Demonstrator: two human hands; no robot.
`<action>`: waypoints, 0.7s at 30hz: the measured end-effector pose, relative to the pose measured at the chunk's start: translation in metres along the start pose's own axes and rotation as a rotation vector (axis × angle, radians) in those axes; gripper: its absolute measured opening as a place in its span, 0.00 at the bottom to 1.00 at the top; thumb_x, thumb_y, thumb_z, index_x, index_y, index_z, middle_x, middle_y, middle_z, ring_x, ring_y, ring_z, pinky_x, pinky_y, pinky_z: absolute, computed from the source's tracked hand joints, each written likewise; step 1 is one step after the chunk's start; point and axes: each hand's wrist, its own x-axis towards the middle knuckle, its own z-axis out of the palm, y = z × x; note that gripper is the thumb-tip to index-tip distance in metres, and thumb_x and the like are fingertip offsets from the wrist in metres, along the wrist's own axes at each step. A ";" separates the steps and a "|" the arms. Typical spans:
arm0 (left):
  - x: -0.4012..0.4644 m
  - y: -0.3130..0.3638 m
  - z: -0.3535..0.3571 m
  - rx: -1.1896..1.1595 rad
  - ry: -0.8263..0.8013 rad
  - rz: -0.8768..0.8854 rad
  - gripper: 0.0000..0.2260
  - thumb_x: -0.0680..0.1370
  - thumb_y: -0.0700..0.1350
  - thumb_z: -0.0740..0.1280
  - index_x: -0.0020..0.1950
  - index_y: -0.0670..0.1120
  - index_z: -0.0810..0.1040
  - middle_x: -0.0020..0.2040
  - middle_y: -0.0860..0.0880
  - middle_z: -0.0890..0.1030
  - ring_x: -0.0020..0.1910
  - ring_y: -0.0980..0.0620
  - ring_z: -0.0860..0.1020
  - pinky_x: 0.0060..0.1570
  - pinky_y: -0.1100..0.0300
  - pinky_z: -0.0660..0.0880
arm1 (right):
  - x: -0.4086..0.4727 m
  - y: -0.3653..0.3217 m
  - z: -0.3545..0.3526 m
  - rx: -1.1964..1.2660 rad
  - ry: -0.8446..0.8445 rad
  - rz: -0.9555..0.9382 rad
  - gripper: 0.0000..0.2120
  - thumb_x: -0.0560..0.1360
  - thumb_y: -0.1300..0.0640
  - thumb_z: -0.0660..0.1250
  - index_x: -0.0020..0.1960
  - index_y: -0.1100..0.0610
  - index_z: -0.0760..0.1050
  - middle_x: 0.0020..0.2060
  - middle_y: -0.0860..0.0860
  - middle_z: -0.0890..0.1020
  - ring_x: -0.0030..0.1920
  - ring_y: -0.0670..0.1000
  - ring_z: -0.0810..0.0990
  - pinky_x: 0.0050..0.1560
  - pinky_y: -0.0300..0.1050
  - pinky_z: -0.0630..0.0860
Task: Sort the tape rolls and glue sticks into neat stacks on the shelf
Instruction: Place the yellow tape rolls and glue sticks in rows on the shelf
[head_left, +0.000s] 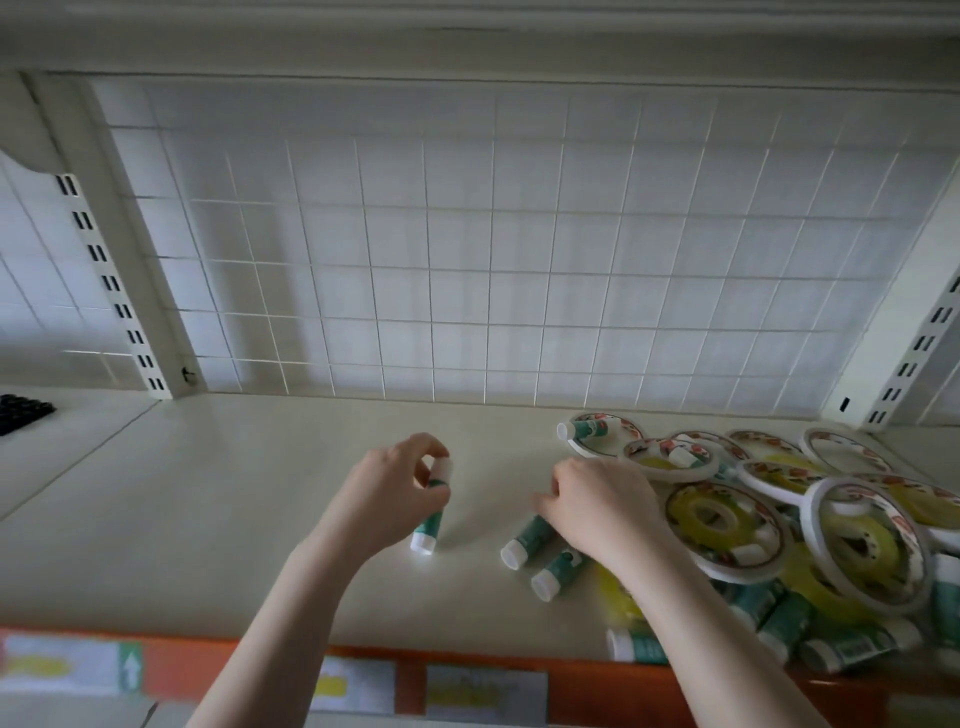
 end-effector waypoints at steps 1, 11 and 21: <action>-0.001 -0.002 -0.001 -0.002 0.008 -0.004 0.12 0.72 0.44 0.67 0.54 0.53 0.75 0.39 0.58 0.76 0.39 0.54 0.75 0.40 0.61 0.70 | 0.002 -0.002 0.001 0.001 -0.013 0.015 0.15 0.77 0.45 0.59 0.37 0.54 0.68 0.32 0.49 0.73 0.39 0.53 0.73 0.41 0.45 0.65; -0.014 -0.007 -0.008 -0.050 0.102 -0.056 0.11 0.71 0.42 0.68 0.51 0.54 0.75 0.38 0.58 0.77 0.40 0.50 0.77 0.41 0.59 0.72 | 0.015 -0.013 0.006 0.249 -0.021 0.226 0.07 0.69 0.55 0.62 0.34 0.56 0.69 0.28 0.49 0.71 0.31 0.52 0.72 0.27 0.40 0.61; -0.040 -0.007 -0.019 -0.103 0.270 -0.105 0.12 0.71 0.41 0.70 0.51 0.54 0.75 0.38 0.59 0.77 0.37 0.56 0.78 0.41 0.59 0.71 | 0.001 -0.003 -0.004 0.607 0.125 0.109 0.09 0.71 0.55 0.65 0.40 0.58 0.81 0.33 0.54 0.82 0.32 0.52 0.75 0.31 0.42 0.65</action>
